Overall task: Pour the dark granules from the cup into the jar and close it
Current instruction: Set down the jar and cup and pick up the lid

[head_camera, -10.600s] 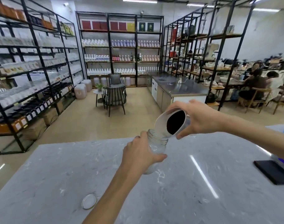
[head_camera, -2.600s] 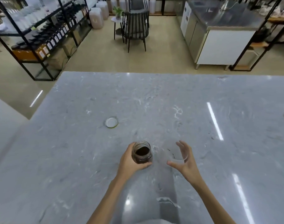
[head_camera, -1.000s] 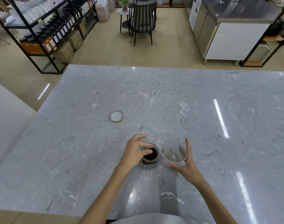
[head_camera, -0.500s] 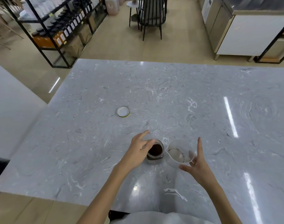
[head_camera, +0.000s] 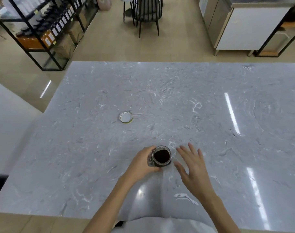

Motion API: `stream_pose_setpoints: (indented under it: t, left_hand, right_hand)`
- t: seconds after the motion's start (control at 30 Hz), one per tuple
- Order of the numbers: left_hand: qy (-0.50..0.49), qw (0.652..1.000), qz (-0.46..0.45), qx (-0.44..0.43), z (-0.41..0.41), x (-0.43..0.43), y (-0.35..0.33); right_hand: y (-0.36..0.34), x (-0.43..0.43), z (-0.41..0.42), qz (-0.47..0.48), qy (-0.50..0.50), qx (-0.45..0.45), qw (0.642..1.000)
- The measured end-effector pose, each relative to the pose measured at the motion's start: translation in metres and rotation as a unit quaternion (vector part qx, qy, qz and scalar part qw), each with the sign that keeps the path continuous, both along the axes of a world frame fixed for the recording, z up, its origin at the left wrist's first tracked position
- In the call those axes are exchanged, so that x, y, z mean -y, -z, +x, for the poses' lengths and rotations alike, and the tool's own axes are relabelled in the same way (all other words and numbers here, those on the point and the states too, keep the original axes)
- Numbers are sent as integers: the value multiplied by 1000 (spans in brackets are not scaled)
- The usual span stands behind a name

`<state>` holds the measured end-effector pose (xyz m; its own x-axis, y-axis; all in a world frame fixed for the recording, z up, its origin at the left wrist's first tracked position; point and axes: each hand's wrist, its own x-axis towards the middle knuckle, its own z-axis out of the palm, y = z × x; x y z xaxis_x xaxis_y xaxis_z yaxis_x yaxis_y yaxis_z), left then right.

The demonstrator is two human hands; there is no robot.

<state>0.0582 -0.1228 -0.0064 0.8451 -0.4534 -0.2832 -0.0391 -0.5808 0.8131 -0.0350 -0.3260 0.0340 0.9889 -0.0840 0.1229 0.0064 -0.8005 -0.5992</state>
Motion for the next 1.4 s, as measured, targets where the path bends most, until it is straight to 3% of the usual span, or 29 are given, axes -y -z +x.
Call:
stream_pose_setpoints:
  t: [0.17,0.4,0.5,0.67,0.87,1.07,1.17,1.23,1.27,1.33,1.4]
  left_hand:
    - [26,999,-12,-21,10,-30,7]
    - [16,1000,-25,-5,25,-90,5]
    - [37,999,-26,1,31,-108,6]
    - [78,996,-25,26,41,-110,12]
    - [135,987,-18,81,46,-114,21]
    - [148,984,-26,94,48,-114,24]
    - [143,984,-28,100,47,-113,24]
    - [137,986,-30,94,45,-113,25]
    - [134,986,-31,90,44,-113,26]
    - [128,988,-38,83,43,-112,26]
    - [125,989,-44,72,43,-111,24]
  right_hand:
    - [8,-52,20,-88,-117,-87,985]
    - [-1,-75,58,48,-43,-138,988]
    - [-7,-89,125,41,-37,-168,984]
    - [3,-132,252,-51,-76,-284,955]
    - [23,-168,299,-180,-146,-348,908]
    - [32,-176,308,-265,-143,-304,904]
    - [30,-169,299,-172,-106,-301,932]
    - [25,-155,284,9,-40,-308,950]
    - [21,-146,273,131,5,-311,941]
    - [13,-126,245,349,88,-299,884]
    - [6,-106,211,468,124,-277,830]
